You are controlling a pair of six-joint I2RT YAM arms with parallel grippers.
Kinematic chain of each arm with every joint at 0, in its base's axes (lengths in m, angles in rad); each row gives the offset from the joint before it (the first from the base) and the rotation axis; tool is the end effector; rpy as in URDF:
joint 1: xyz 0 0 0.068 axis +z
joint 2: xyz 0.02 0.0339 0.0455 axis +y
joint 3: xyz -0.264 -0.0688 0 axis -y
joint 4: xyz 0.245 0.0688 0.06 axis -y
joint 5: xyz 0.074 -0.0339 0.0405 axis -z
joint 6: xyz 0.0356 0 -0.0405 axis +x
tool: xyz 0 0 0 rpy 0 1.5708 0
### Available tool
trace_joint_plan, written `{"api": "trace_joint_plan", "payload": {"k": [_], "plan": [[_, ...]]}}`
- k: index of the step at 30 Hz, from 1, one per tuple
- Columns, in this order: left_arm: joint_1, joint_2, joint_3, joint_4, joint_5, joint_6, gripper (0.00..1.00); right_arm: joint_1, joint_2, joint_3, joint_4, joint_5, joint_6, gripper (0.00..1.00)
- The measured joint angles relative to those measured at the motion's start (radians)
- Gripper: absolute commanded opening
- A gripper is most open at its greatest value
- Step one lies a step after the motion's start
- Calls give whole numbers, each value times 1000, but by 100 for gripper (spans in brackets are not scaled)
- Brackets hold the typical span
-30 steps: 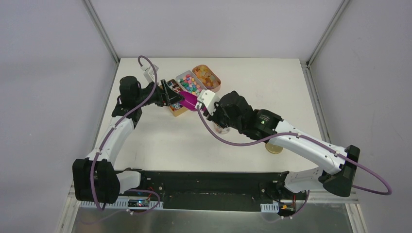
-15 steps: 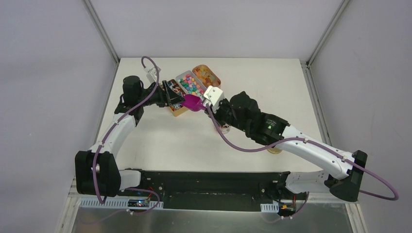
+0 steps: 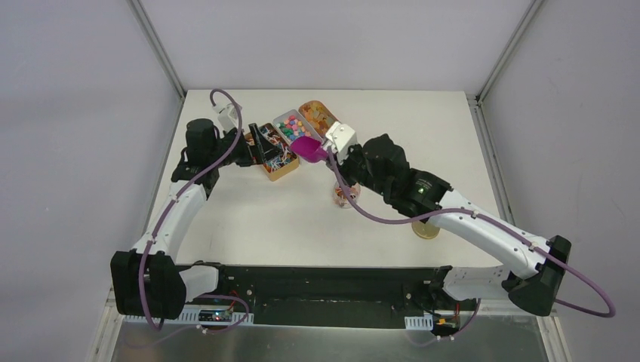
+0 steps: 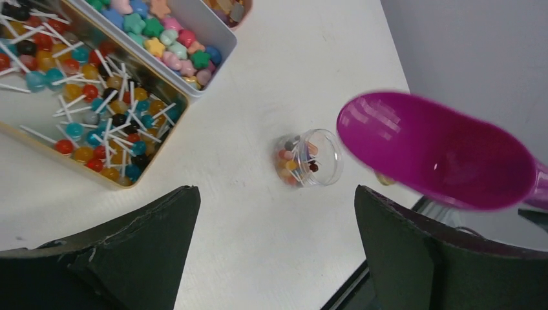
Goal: Pack the candies
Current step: Scoop the fake candies from the storage box.
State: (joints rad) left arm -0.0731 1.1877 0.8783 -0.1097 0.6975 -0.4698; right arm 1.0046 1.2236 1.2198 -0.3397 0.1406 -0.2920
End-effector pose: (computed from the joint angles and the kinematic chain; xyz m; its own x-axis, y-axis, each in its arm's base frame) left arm 0.2631 -0.0422 0.2997 -0.6521 -0.3001 -0.6962 0.3879 0.6568 -0.6466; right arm 0.1535 0.2322 0.3840 0.0472 -0.4572 -0.8881 -0.7845 0.5335 -0.3162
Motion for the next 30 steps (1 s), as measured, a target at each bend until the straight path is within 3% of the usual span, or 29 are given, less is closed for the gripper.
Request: {"api": "trace_joint_plan", "payload": {"k": [12,24,30], "plan": [[0,-32,19,-119,-167,61,99,-225,177,90,-21,57,38,0],[0,-32,19,-138,-196,66,99,-328,576,527,-246,106,33,0],[0,-32,19,-139,-198,66,99,-350,716,662,-355,99,29,0]]}}
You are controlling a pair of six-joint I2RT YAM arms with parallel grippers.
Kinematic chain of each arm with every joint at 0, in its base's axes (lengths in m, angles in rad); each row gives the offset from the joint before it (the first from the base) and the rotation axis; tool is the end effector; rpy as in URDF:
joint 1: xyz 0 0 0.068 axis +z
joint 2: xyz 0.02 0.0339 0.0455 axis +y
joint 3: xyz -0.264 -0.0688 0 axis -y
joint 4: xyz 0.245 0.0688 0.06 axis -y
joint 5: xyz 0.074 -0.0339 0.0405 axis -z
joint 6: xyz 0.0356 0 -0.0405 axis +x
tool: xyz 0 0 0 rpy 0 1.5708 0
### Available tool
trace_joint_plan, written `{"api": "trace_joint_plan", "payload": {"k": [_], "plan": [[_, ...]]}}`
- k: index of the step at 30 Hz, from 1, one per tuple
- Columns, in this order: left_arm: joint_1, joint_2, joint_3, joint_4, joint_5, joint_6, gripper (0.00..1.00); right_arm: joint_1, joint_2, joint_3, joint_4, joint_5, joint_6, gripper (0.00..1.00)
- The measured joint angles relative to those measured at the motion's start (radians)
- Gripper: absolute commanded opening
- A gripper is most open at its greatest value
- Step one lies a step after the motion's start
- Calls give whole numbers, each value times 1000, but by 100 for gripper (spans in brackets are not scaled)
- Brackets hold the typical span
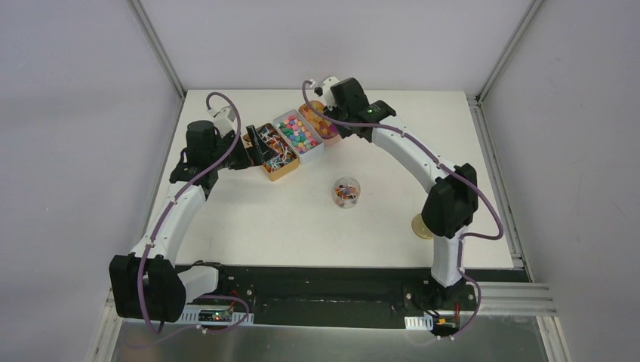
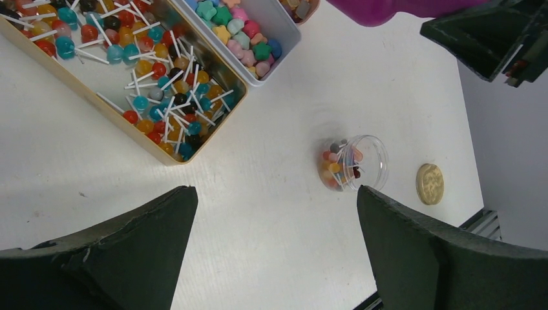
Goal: Pack the candies
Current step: Scoop the fake candies from the storage box.
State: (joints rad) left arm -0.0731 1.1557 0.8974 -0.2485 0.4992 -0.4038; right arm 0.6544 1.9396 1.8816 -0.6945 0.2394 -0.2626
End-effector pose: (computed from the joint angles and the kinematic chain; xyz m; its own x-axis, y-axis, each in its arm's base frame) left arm 0.2558 -0.0358 0.2994 -0.6344 -0.2994 -0.7127 0.2526 0.7910 -0.5572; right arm 0.3562 0.2626 0.3312 -0.4058 -0.6292 -0.6629 -0.5792 0.7381 -0.3460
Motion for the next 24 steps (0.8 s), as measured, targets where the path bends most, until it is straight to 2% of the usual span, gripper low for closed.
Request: {"api": "trace_joint_plan", "payload": {"k": [24], "plan": [[0,0,0,-15,0,0,99,-40,275,280,-144,-46,-2,0]]}}
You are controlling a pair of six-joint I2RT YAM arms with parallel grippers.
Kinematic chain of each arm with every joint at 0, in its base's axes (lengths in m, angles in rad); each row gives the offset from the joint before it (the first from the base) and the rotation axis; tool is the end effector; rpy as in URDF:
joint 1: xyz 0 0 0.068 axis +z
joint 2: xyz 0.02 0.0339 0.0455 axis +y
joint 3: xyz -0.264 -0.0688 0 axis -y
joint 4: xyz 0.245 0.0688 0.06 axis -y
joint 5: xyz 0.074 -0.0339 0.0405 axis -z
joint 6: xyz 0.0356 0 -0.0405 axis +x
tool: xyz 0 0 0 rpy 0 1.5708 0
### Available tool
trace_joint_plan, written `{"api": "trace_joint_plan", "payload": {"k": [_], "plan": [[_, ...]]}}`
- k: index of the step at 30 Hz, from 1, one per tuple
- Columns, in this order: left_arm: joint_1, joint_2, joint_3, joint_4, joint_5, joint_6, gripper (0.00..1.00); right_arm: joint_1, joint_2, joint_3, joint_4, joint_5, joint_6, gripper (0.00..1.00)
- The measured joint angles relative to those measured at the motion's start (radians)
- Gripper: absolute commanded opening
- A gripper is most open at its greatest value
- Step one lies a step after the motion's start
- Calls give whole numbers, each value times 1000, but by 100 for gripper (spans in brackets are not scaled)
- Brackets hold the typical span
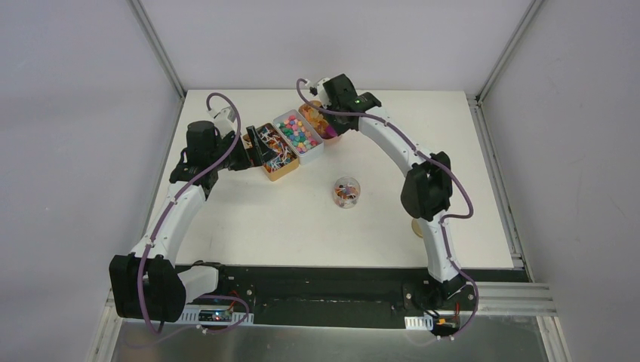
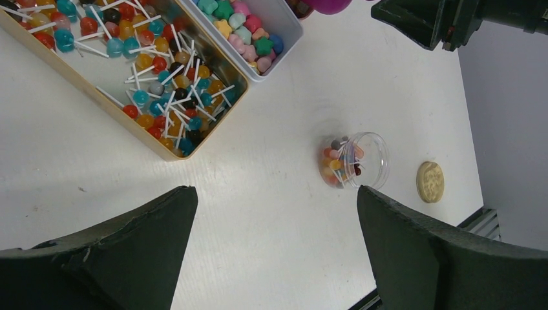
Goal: Pack the candies
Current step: Scoop the fake candies from the storage box.
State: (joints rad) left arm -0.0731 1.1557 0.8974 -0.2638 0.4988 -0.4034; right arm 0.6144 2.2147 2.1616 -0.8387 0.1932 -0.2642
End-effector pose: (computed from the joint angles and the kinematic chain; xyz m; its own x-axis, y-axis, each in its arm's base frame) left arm 0.2550 -0.0358 0.2980 -0.6450 -0.2984 -0.7035 0.2441 0.7920 -0.5597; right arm 0.4082 0.2796 0.2868 -0.4918 -0.6606 -0.5672 -0.6171 0.7240 -0.3082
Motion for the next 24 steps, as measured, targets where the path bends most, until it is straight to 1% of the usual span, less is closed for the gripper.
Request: {"api": "trace_joint_plan", "payload": {"k": [4,10,24], "plan": [[0,0,0,-1,0,0,99,-5,15,23,-5,-6,0,0],[0,0,0,-1,-1,0,99,-8,20,14,16,-14,1,0],[0,0,0,-2,-2,0,99,-16,19,-118,117,-24,11,0]]}}
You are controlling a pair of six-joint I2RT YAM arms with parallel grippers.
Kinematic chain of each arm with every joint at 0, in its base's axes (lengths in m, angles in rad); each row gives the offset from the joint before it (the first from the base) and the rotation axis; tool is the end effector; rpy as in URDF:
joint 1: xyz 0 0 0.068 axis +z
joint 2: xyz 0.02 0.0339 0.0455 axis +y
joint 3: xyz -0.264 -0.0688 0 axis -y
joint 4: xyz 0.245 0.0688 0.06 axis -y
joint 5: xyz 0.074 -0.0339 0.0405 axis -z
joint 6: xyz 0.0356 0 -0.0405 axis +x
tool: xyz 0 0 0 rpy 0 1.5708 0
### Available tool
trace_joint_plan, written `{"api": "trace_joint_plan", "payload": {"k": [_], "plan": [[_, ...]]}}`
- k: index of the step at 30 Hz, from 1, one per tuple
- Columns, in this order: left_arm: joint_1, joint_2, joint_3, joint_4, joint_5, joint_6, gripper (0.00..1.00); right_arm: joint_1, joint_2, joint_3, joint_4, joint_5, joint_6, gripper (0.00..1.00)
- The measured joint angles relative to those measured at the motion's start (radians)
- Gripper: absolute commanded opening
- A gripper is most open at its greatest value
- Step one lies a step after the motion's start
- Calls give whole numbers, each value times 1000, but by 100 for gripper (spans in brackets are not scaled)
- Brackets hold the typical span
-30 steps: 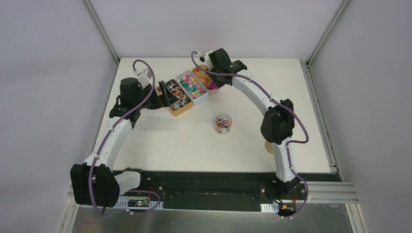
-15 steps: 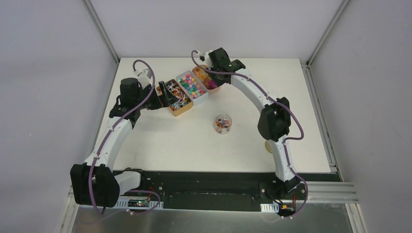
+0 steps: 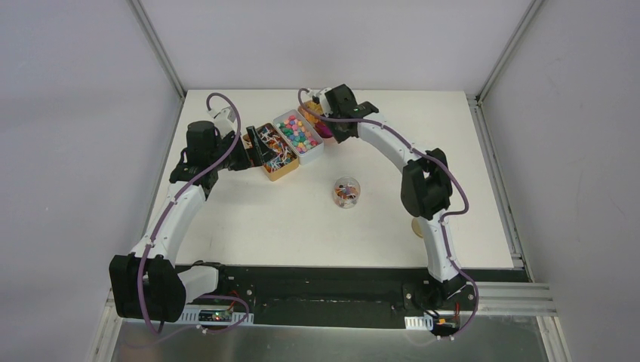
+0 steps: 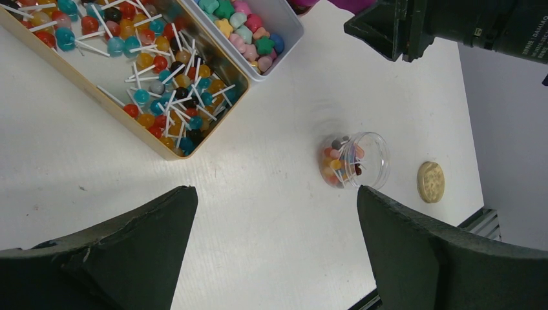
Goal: Pack the candies
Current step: Scoop the fake candies from the storage box.
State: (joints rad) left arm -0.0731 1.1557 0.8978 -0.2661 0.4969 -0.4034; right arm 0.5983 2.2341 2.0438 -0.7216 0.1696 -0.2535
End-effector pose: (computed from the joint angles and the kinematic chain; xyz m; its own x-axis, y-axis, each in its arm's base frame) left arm 0.2550 -0.0357 0.2979 -0.6457 -0.2987 -0.7027 0.2418 0.7930 -0.5592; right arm 0.4176 0.2774 0.2478 -0.5146 -0.6500 -0.5592 -0.6186 0.7331 -0.2827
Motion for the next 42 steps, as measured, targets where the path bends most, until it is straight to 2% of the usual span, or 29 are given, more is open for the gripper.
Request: {"api": "trace_joint_plan", "payload": {"k": [27,32,42], "plan": [[0,0,4,-3,-25,0,99,-14,-17,-198,202,-18,17,0],[0,0,4,-3,-25,0,99,-15,-17,-196,196,-16,20,0],[0,0,4,-3,-25,1,99,-16,6,-84,71,-9,20,0]]}}
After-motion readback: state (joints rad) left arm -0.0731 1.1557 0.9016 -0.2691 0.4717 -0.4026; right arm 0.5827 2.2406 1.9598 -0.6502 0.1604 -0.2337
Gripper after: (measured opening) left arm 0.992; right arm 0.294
